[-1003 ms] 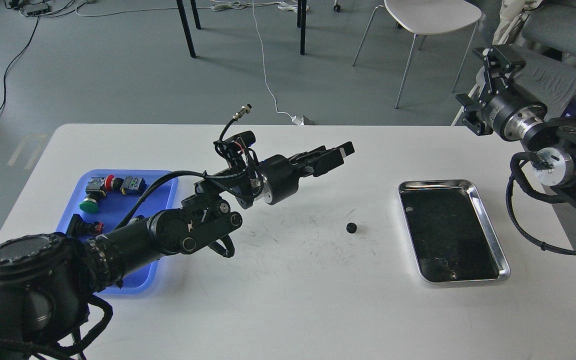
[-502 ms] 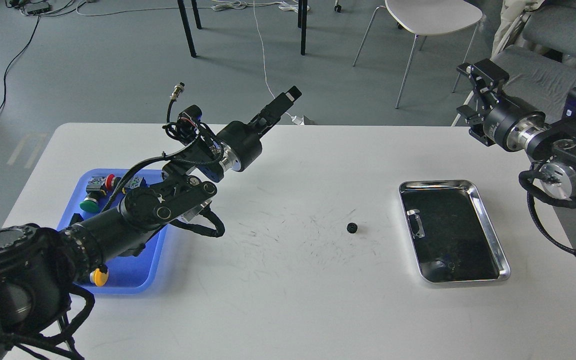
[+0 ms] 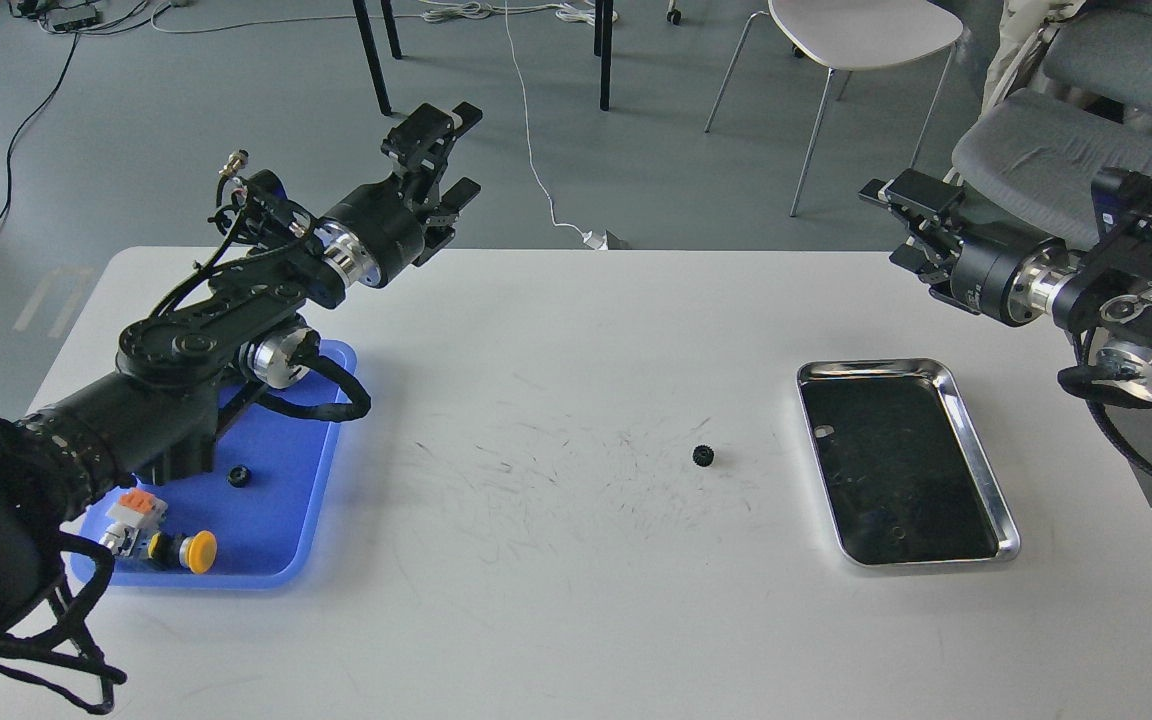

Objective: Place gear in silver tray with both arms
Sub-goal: 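Open the left gripper, releasing the gear onto the table, and withdraw, then reach the right gripper down to the black gear on the table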

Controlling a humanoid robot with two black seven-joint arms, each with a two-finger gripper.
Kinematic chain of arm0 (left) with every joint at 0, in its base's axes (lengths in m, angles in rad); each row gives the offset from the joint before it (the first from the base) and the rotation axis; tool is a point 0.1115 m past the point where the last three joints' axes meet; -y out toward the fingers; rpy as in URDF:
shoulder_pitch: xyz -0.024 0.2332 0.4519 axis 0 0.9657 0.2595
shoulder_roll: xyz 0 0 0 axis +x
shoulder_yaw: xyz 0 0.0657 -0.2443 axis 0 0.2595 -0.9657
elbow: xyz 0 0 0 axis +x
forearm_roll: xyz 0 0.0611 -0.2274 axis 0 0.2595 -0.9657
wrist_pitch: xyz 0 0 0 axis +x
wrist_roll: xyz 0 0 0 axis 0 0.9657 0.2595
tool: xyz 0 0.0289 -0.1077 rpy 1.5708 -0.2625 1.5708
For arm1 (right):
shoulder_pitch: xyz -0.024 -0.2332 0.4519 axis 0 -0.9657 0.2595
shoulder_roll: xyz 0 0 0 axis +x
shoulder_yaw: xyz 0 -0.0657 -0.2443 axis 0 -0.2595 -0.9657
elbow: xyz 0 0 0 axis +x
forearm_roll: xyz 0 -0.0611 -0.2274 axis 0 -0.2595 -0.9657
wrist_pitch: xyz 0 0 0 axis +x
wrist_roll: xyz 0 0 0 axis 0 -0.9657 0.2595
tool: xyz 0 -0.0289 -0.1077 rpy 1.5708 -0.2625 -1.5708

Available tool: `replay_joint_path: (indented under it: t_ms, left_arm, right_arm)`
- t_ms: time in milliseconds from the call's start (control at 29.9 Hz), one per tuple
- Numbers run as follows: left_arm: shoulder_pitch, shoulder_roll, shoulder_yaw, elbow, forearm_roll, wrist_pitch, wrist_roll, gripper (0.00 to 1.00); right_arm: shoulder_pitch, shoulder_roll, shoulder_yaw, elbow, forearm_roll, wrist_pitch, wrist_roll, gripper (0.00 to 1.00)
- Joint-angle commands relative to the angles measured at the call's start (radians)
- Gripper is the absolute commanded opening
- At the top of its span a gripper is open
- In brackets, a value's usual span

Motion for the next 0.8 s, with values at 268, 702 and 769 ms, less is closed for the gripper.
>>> replay_joint_path:
  t_ms: [268,702,769]
  left_arm:
    - [0.002,0.054,-0.102,0.015,-0.140,-0.054,0.073,0.98]
    - [0.042,0.110,-0.108,0.015,-0.313,-0.080,0.082,0.98]
    - [0.043,0.118,-0.108,0.017,-0.364,-0.101,0.090,0.98]
  right_arm:
    - [0.015,-0.031,-0.013,0.047,-0.308,0.094,0.021,0.99]
    - [0.058,-0.034,-0.015,0.105,-0.691,0.152,0.073,0.99]
    - [0.079,-0.034,-0.015,0.119,-0.750,0.163,0.090,0.99]
